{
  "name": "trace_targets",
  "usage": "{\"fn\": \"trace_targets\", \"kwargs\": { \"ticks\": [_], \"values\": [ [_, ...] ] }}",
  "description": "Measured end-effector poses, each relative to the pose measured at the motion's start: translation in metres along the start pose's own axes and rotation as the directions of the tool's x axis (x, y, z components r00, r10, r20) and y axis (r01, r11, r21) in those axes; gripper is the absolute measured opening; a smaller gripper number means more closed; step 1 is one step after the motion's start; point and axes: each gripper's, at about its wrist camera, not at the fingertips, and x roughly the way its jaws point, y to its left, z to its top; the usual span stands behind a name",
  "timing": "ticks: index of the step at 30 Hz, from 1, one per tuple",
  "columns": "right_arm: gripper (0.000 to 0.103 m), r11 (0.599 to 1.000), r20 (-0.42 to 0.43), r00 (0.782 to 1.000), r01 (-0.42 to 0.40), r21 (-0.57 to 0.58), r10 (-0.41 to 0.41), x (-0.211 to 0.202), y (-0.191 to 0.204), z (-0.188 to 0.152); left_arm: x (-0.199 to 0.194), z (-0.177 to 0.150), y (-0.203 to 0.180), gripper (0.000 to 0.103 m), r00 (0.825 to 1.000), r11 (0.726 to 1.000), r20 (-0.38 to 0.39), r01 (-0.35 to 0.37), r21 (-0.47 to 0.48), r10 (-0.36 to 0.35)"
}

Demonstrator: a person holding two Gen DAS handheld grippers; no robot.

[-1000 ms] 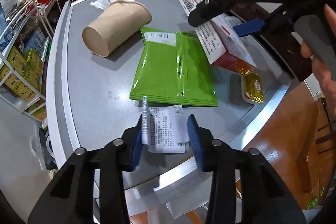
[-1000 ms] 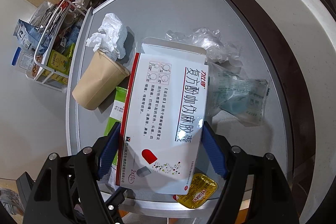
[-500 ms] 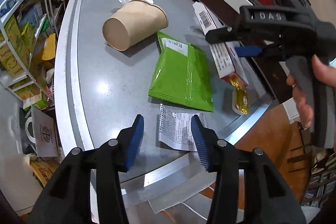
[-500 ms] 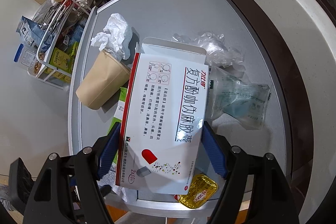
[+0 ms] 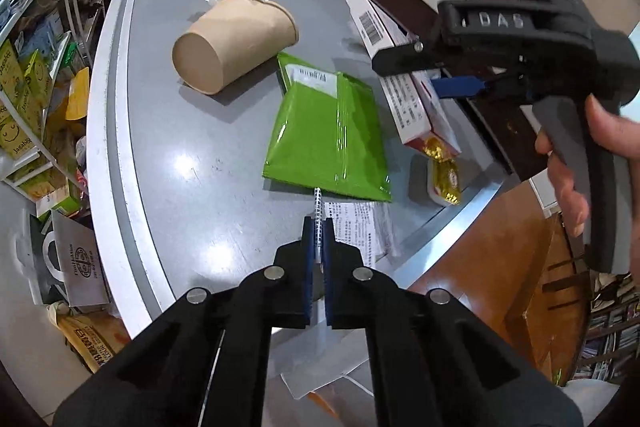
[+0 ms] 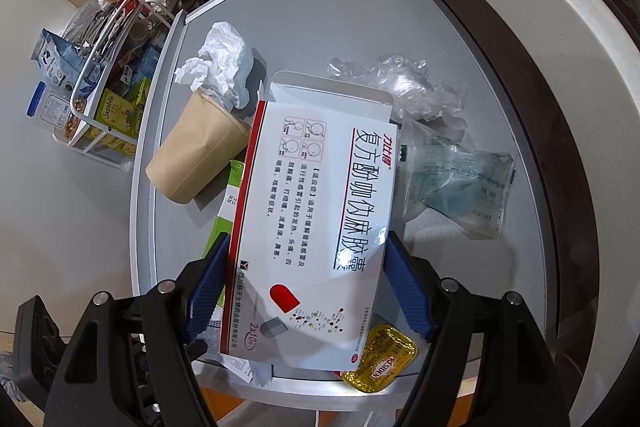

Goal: Collect trash
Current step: 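Lift the receipt with the left gripper while the right lifts the medicine box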

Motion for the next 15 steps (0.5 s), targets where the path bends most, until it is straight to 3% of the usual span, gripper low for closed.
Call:
{"fn": "trace_targets", "kwargs": {
  "ticks": [8, 15],
  "values": [
    [0.074, 0.999, 0.086, 0.996, -0.012, -0.033, 0.015, -0.028, 0.003, 0.0, -0.033, 0.019, 0.007, 0.004, 0.997, 1.0, 0.08, -0.017, -0.006, 0.018],
    [0.073, 0.998, 0.188, 0.98, -0.061, -0.036, 0.066, -0.071, 0.001, -0.001, -0.072, 0.041, 0.007, 0.005, 0.98, 0.999, 0.194, -0.048, -0.001, 0.047]
  ]
}}
